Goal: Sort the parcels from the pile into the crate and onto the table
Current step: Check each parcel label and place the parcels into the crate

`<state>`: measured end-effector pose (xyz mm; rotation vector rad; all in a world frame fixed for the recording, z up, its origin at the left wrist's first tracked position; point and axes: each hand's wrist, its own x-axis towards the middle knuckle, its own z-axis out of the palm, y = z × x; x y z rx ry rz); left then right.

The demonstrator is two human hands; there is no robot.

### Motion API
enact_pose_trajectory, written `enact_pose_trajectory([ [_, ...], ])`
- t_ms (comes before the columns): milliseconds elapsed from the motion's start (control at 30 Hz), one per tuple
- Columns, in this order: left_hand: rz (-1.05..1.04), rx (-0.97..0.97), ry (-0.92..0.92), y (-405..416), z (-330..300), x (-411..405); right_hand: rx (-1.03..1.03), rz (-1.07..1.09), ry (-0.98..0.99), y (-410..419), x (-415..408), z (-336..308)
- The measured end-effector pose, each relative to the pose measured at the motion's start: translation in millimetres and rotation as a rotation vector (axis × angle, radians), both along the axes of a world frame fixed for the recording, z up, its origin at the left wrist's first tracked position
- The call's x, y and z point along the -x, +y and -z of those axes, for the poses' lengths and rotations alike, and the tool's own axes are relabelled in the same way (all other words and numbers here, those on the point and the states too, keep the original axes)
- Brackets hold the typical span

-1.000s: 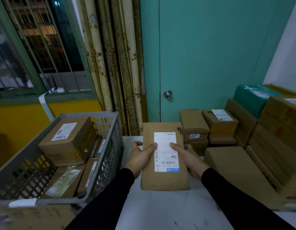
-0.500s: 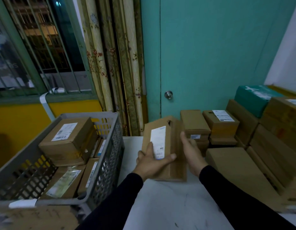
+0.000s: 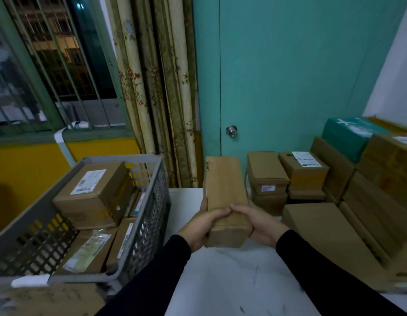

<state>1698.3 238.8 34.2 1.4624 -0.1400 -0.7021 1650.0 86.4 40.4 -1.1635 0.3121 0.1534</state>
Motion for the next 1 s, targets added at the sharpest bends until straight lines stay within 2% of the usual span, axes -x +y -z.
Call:
enact_pose_trajectory([
  [233, -0.003, 0.023, -0.037, -1.3, 6.7, -4.4, 0.033, -0.015, -0.065, -1.7, 3.0, 4.6],
  [600, 0.020, -0.014, -0.074, -0.3, 11.9, -10.6, 0.043, 0.018, -0.057, 0.2, 3.7, 0.4],
  [800, -0.116, -0.019, 0.000, -4.6, 4.1, -2.4, 0.054, 0.164, -0.066, 2.0, 1.3, -1.2],
  [900, -0.201, -0.054, -0.061, -6.8, 2.6, -5.7, 0.082, 0.179, -0.140, 7.1, -1.4, -4.5],
  [1000, -0.202, -0.103, -0.134, -8.0, 3.5, -10.6, 0.106, 0.169, -0.174, 10.0, -4.1, -6.2],
])
